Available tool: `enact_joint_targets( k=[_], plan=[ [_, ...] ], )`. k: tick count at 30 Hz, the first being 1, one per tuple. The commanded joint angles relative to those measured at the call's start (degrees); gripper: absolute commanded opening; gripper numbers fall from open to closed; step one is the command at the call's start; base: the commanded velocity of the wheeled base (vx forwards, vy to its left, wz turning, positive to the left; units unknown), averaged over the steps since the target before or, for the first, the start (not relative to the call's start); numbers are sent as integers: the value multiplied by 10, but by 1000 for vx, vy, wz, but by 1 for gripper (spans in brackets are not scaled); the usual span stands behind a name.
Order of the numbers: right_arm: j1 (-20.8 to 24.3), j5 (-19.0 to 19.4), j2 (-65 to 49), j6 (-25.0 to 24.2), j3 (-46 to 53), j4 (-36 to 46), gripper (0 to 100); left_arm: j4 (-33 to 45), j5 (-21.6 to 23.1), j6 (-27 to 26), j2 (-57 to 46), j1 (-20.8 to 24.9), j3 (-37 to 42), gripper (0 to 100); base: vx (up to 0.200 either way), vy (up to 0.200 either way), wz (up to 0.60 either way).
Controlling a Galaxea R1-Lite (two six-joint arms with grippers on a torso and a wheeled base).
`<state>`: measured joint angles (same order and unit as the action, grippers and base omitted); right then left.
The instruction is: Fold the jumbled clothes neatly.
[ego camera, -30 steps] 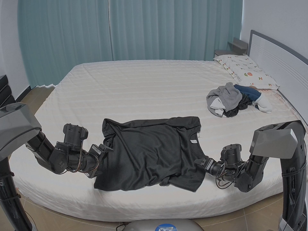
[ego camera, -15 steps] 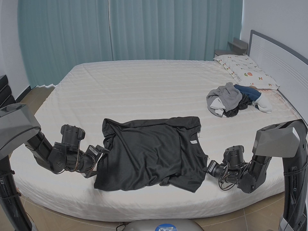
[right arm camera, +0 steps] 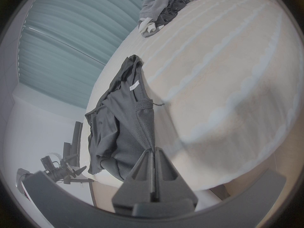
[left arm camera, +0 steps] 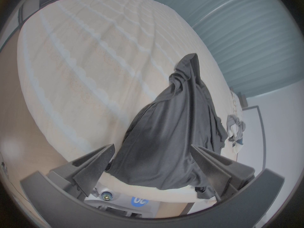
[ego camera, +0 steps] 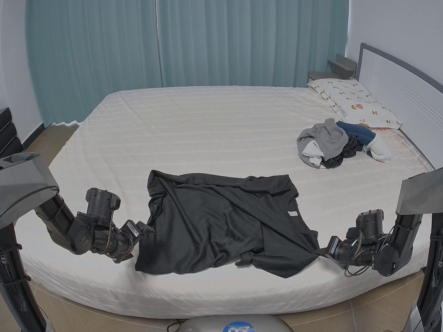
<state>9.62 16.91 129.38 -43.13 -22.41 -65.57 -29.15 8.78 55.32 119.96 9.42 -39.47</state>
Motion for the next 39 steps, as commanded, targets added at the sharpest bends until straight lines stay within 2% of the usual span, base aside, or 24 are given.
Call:
enact_joint_targets(
  k=[1,4,10,21,22,27,32,39],
  plan=[
    [-39,25,-33,9,10,7,0,1,-2,-24,4,13,26,100,0,0,0],
    [-45,34,-33,9,8,8,0,1,-9,-38,11,22,34,100,0,0,0],
    [-47,36,-25,9,5,7,0,-6,-96,-50,57,50,26,100,0,0,0],
    [-42,35,-16,9,5,1,0,-1,-105,-46,59,63,15,100,0,0,0],
    [-42,35,-16,9,5,1,0,0,-105,-46,61,63,15,0,0,0,0],
    [-45,35,-19,7,3,-5,0,0,-106,-45,60,54,13,0,0,0,0],
    [-52,34,-18,4,-3,-24,0,3,-105,-44,57,7,-3,0,0,0,0],
    [-66,30,-19,3,-17,-33,0,70,-104,-45,33,-14,-24,0,0,0,0]
  ],
)
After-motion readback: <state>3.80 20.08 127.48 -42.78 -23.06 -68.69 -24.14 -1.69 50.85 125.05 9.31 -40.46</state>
